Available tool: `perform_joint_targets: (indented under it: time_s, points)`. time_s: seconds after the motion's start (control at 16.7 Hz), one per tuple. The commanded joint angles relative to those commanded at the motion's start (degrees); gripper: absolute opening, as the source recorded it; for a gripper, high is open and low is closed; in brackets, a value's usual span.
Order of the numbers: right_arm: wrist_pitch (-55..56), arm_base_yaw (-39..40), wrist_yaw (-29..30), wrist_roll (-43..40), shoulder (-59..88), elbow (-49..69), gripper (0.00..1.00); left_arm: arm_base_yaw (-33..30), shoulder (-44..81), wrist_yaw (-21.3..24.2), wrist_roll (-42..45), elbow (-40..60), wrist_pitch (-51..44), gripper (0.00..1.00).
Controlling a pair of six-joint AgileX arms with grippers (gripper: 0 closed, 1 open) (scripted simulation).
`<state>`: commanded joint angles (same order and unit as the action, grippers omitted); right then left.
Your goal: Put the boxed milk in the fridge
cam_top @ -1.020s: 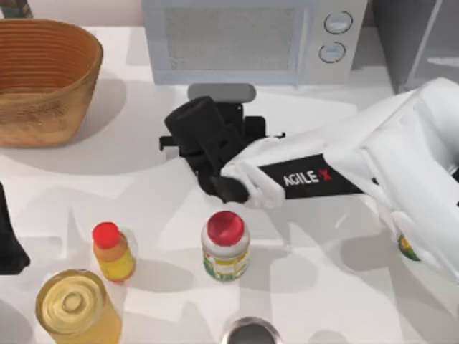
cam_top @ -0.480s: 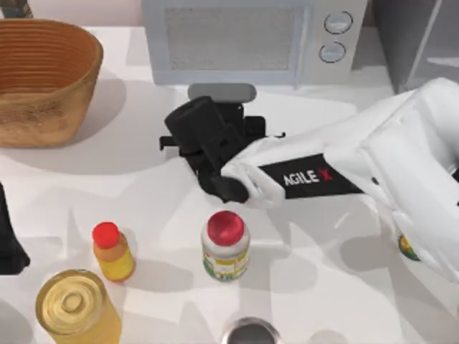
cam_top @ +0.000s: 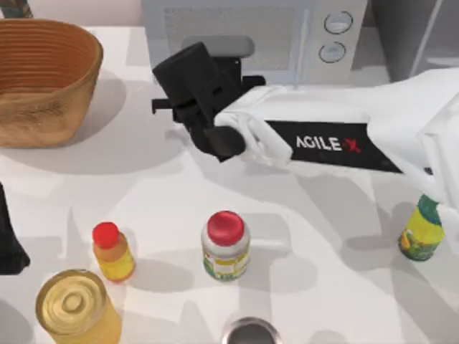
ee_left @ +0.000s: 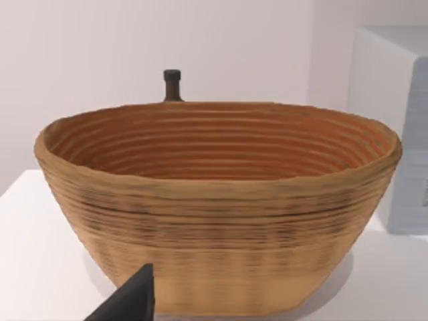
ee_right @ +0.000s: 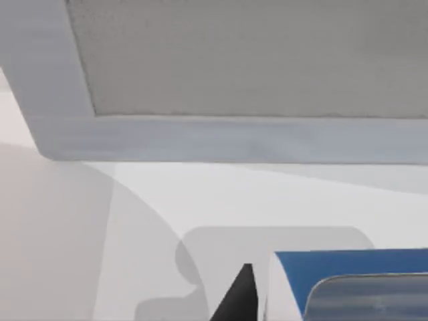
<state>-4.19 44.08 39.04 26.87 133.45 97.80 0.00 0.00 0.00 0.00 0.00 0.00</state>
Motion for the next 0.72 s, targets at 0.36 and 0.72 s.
perform_joint_targets:
  time_s: [0.36,0.72]
  points:
    - [-10.2,0.2,0.0,-0.2,-6.2,5.7,0.00,0.0,0.0,0.0,0.0,0.0,0.0,1.00]
    - [-10.2,0.0,-0.4,-0.2,-6.5,5.2,0.00,0.0,0.0,0.0,0.0,0.0,0.0,1.00]
